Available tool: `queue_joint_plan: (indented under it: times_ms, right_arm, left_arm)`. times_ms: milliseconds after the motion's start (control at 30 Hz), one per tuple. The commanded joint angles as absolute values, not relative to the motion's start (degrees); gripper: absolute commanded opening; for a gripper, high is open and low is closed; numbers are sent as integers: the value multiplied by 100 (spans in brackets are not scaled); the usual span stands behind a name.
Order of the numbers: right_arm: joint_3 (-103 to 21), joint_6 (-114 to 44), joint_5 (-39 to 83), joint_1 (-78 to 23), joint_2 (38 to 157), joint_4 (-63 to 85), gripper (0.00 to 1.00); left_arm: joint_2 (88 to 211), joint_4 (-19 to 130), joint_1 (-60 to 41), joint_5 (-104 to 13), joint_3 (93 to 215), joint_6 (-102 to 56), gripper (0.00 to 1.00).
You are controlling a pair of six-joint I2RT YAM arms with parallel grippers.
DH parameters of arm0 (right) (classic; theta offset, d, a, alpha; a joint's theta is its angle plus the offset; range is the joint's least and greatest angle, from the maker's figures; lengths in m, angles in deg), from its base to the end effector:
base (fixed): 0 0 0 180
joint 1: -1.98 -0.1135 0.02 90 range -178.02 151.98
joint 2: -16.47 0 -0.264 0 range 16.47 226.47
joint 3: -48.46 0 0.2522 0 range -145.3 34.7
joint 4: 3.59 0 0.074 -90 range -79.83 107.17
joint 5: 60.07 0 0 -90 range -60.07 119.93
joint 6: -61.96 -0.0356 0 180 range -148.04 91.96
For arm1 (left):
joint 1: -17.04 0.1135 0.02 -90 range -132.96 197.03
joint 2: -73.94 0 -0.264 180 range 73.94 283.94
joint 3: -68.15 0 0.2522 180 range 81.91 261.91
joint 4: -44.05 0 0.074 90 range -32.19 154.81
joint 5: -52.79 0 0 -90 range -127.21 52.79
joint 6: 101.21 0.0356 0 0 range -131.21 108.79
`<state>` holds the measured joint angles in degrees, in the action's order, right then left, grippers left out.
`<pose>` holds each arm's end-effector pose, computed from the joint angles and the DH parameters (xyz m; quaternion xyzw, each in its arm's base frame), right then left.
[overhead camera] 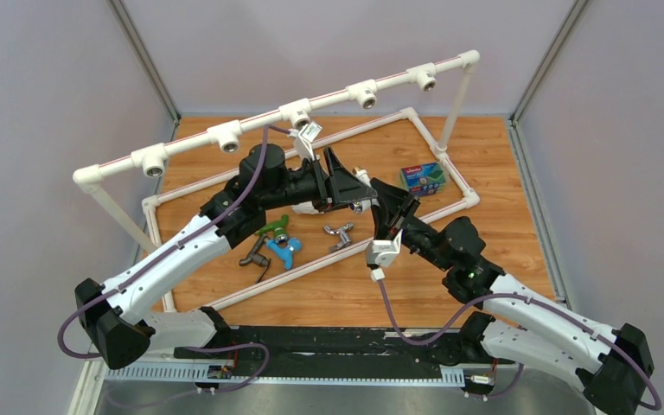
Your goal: Install the water faucets
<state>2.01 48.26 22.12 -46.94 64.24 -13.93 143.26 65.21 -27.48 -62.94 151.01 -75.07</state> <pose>0.1295 0.1559 0.3203 -0.5990 0.2520 -0.1366 0.7477 0.1867 -0.2053 0.4055 0.0213 0.7478 -0.6187 0.2398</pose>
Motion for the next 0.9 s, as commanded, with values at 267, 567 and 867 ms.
queue_joint_plan:
  times_ms: [267, 567, 867]
  right_arm:
    - [42, 4546, 2562, -4724, 6639, -1884, 9]
    - [-714, 1647, 2871, -4504, 6456, -294, 61]
    - [-906, -2709, 2431, -4161, 5901, 278, 71]
  left_arm:
    - [14320, 6177, -2823, -6252, 14941, -7318, 0]
    - [13819, 5025, -2059, -6155, 14326, -7441, 0]
    - [13617, 4595, -2041, -6058, 14142, -7229, 0]
